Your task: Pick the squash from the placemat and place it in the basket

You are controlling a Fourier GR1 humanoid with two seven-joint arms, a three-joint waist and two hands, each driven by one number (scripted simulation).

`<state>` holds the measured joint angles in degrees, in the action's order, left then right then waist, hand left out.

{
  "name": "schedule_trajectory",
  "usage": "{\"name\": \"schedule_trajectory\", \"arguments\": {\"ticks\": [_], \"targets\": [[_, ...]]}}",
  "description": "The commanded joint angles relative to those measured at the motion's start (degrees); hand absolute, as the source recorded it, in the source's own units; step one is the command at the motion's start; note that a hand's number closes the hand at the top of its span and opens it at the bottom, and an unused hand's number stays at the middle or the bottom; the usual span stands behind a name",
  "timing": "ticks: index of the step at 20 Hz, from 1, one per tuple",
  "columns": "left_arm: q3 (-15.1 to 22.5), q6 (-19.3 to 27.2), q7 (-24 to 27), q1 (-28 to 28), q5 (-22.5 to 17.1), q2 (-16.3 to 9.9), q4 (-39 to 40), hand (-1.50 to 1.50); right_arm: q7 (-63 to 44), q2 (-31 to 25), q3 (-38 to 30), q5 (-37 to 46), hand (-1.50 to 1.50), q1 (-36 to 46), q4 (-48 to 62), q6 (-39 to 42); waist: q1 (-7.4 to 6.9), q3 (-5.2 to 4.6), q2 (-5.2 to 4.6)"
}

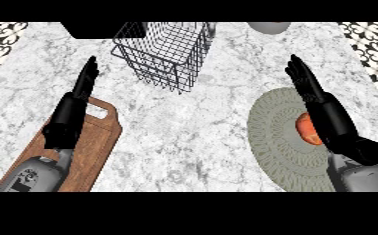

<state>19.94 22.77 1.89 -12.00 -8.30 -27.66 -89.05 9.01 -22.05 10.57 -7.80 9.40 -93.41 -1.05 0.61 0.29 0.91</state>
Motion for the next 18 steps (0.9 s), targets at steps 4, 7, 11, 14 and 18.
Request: {"name": "schedule_trajectory", "arguments": {"ticks": [4,7,11,14,18], "targets": [[-5.6,-6.5,-0.6,-0.3,0.0,-5.4,-1.4,0.00,-5.1,0.7,-2.7,-7.8,1.50,5.2,3.7,8.8,-1.07,-0.27,-0.88],[-4.5,-4.6,-0.1,0.2,-0.1,-3.6,0.7,0.00,2.9,12.3,-16.0,-17.5,1.50,5.9,3.6,-5.6,4.80,2.56,0.69],[-7.5,-11.4,2.1,-0.8,-2.2,-5.5,2.7,0.00,-5.2,19.7,2.8,-8.2,-1.50,5.7,3.9,-5.7,-0.73,-0.33,-0.88],[-7.7,-10.8,0.4,0.0,-1.3,-5.9,1.4,0.00,-8.6,17.8,4.8,2.5,-1.50,6.6,1.1,-14.9,-0.63,-0.36,-0.72],[-7.4,-10.7,0.7,-0.9,-1.5,-5.3,2.8,0.00,-20.0,3.8,1.7,13.8,-1.50,13.0,0.4,-16.9,0.50,-0.65,-0.46]]}}
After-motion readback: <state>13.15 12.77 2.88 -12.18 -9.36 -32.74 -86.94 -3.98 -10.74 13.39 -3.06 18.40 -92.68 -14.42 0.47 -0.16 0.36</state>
